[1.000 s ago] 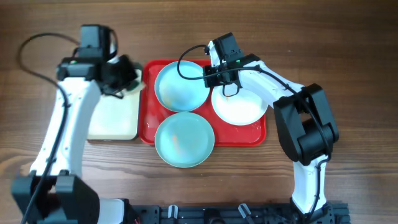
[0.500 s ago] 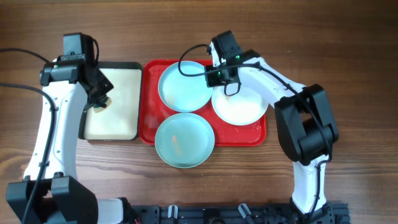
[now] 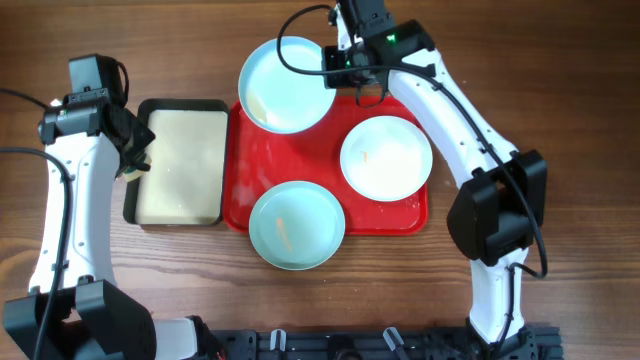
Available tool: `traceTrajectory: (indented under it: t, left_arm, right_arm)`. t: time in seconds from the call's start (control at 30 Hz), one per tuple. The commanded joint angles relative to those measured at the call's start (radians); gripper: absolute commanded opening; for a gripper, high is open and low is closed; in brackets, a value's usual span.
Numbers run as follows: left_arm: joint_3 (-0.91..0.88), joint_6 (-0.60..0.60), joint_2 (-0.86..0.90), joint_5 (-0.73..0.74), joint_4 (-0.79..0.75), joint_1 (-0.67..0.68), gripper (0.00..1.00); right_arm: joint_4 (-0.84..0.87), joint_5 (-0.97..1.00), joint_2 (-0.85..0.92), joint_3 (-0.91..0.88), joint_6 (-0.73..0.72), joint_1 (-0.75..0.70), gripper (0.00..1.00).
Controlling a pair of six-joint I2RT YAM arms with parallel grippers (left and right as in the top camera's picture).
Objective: Clean dirty plates on tray and stack at the side
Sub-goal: 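Withdraw the left gripper with the sponge toward the black tray, then lift the blue plate with the right gripper and carry it left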
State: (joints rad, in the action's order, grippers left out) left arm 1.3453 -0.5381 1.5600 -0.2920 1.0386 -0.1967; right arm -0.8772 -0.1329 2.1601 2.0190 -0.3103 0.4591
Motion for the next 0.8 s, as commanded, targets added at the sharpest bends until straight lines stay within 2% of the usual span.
traceTrajectory:
  t: [0.0,0.13,0.33,0.47,0.63,0.77]
  left_arm:
    - [-0.012,-0.021,-0.019,-0.023,-0.003,-0.003,0.04]
    - [-0.034,-0.021,-0.019,-0.024,-0.011,-0.003,0.04]
    - [-0.046,-0.037,-0.019,-0.104,-0.013,-0.027,0.04]
    - [-0.053,-0.034,-0.019,0.000,-0.019,-0.058,0.04]
    - [-0.069,0.118,-0.019,0.194,-0.033,-0.058,0.04]
    - [-0.069,0.121,-0.019,0.225,-0.032,-0.058,0.04]
  right_arm:
    - [0.050,0.006,0.008,0.023,-0.032,0.056,0.04]
    - [0.119,0.068,0.010,0.017,-0.034,0.133,0.04]
    - [0.221,0.261,0.010,0.001,-0.029,0.259,0.04]
    - [0.305,0.338,0.021,0.001,-0.002,0.320,0.04]
    - [0.430,0.447,0.095,0.001,0.103,0.383,0.04]
    - [0.541,0.541,0.150,0.001,0.241,0.420,0.04]
